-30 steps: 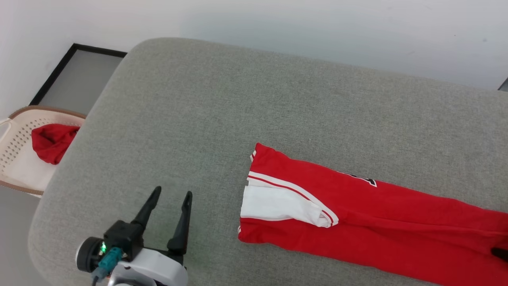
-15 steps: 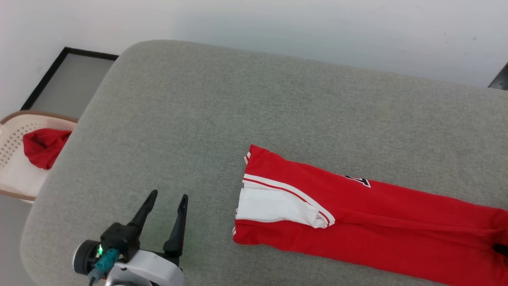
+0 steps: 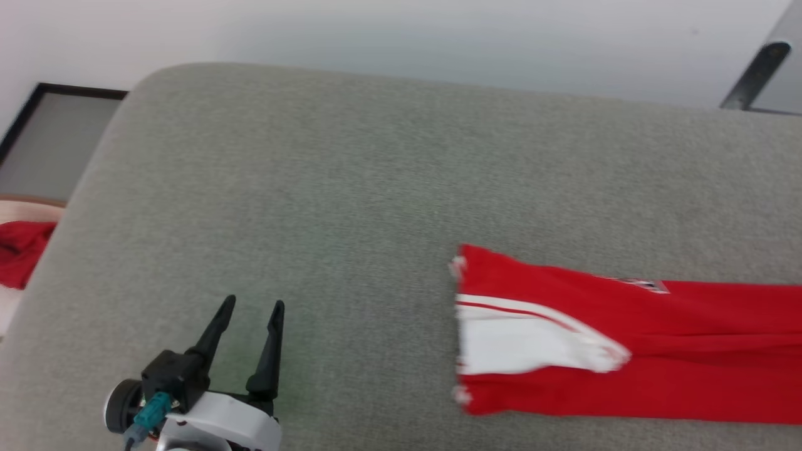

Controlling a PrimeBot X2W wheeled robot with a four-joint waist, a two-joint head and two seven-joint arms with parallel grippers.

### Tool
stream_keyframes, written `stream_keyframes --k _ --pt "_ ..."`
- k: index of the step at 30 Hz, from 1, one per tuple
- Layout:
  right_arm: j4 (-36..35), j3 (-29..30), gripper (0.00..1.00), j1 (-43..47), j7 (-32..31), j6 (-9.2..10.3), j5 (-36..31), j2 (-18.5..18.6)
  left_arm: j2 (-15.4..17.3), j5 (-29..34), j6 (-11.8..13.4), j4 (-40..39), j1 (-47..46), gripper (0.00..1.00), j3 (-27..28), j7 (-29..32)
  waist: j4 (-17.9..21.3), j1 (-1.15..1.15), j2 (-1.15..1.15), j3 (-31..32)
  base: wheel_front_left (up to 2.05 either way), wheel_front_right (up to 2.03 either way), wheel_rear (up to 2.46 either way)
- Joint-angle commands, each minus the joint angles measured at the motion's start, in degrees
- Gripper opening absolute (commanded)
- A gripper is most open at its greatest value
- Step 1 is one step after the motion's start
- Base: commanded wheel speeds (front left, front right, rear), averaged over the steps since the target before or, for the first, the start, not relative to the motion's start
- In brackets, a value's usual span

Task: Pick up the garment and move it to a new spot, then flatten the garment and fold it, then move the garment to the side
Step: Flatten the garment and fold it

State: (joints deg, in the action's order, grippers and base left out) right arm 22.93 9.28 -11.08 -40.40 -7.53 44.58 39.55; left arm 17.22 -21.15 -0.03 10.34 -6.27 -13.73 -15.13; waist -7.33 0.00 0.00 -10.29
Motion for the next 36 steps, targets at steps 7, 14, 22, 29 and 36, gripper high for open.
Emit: stream_keyframes --k 7,14,22,29,36 --pt "0.5 5.1 0.00 0.9 2.5 0.07 -5.5 3.8 -0.2 1.0 -0.8 -0.1 -0.2 1.00 1.6 0.0 4.0 0.00 0.00 -2.2 0.00 0.00 0.00" --pt "-8.8 -0.3 0.00 0.3 1.6 0.06 -2.4 -0.3 -0.7 1.5 -1.2 0.9 -0.4 1.00 2.1 0.0 5.4 0.00 0.00 -1.9 0.00 0.00 0.00" --pt "-27.0 -14.1 0.00 -1.5 -3.1 0.06 2.0 -3.3 -2.3 0.9 -1.9 2.4 -0.2 1.00 2.2 0.0 4.4 0.00 0.00 -0.4 0.00 0.00 0.00" --pt "-30.8 -25.2 0.00 -6.0 -5.2 0.06 2.6 -7.6 -4.8 1.3 -2.5 3.0 0.4 1.00 2.8 0.0 1.2 0.00 0.00 0.3 0.00 0.00 0.00" --pt "-27.5 -32.3 0.00 -9.3 -3.9 0.06 3.3 -10.1 -6.4 2.1 -3.6 3.5 0.0 1.00 3.6 0.0 -2.4 0.00 0.00 -0.1 0.00 0.00 0.00"
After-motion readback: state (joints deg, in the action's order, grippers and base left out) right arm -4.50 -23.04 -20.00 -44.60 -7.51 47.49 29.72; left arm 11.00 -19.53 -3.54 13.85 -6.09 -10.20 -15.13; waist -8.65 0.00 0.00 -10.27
